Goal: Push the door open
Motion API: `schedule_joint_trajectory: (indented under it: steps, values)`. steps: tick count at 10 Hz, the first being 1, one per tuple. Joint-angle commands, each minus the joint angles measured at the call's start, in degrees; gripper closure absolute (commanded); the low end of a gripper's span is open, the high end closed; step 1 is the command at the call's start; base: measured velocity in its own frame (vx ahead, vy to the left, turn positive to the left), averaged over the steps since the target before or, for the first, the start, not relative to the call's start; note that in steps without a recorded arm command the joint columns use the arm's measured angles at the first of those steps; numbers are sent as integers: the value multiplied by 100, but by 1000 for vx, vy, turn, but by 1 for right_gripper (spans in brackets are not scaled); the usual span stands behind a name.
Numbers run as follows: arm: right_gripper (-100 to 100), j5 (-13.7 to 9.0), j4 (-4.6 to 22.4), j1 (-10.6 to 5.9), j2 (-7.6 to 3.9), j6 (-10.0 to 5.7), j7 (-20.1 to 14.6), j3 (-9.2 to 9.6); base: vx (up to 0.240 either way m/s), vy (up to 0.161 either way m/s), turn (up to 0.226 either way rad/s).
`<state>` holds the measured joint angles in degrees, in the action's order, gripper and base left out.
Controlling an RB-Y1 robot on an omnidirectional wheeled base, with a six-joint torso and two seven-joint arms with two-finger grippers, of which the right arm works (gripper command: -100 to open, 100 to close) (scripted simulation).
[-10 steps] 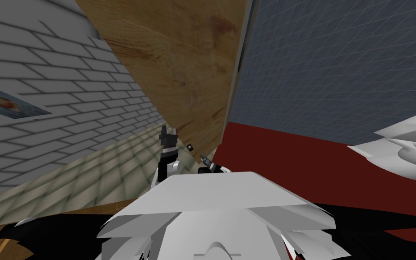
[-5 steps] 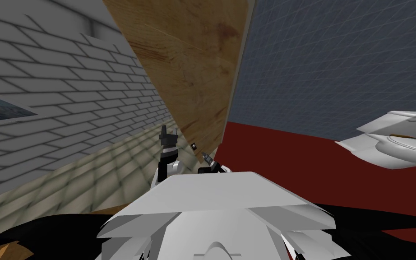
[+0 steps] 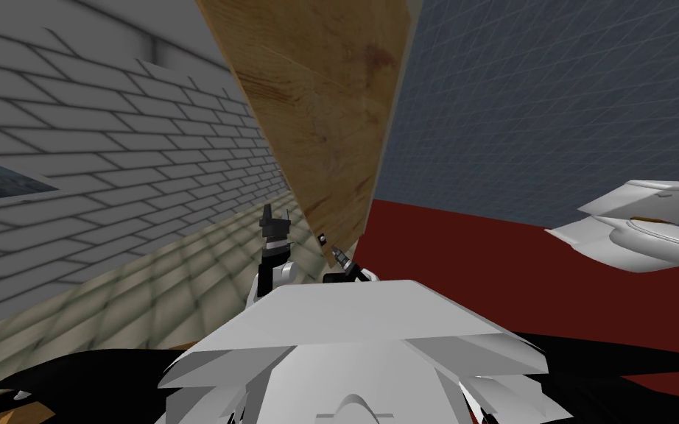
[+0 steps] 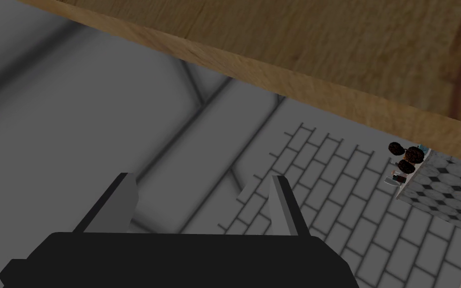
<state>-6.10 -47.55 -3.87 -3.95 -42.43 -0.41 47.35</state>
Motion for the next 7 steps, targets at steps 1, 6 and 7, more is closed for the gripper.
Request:
schedule_joint_trajectory:
  steps: [1,6,7]
  values:
    - [-100,3,52,-21,4,-14,9,-35,162,152,30]
    - [-100,15,159,-59,135,-28,40,-134,167,153,27]
    - [-100,14,137,-53,112,-19,38,-123,64,67,-3]
